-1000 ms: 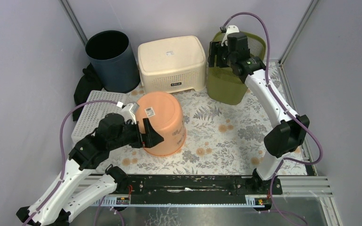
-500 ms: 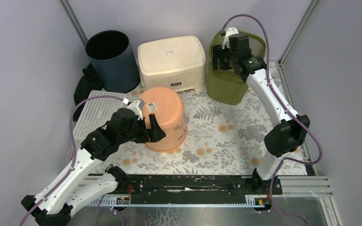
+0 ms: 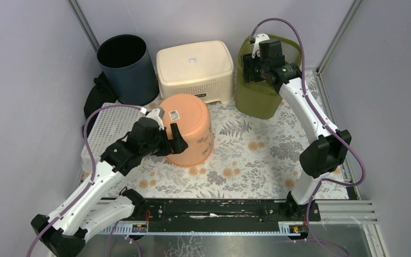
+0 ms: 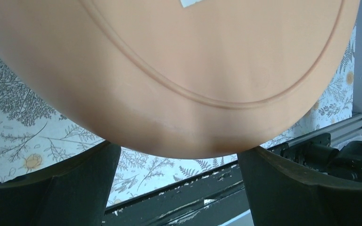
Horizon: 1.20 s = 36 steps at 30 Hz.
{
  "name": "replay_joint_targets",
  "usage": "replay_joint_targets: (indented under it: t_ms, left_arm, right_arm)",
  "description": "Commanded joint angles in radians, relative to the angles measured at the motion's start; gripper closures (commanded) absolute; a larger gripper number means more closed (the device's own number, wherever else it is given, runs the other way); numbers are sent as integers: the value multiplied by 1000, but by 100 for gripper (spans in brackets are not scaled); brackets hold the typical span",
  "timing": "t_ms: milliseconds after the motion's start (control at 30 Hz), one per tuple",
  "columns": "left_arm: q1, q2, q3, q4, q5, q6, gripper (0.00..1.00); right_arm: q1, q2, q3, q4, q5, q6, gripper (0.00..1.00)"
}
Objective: Turn the large container upside down
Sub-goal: Move the container to the center of the board.
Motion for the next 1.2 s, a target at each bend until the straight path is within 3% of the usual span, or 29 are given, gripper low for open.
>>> replay_joint_targets:
  t_ms: [0, 267, 400, 700, 1000, 1167]
  left_arm:
    - [9, 50, 8, 141, -5, 24, 0]
    - [24, 120, 35, 191, -13, 38, 0]
    - [33, 130, 36, 200, -5, 36, 0]
    - [34, 127, 60, 198, 10, 41, 0]
    - [34, 221, 47, 286, 12, 50, 0]
    - [33, 273, 35, 355, 89, 62, 0]
  right_arm:
    - [-10, 6, 57, -39, 58, -5, 36]
    - [-9, -25, 64, -89, 43, 19, 62]
    - [-9, -51, 68, -121, 47, 24, 68]
    - [-8, -150, 46, -204, -6, 91, 74]
    - [0, -342, -112, -243, -71, 155, 75]
    - [9, -432, -208, -268, -68, 163, 76]
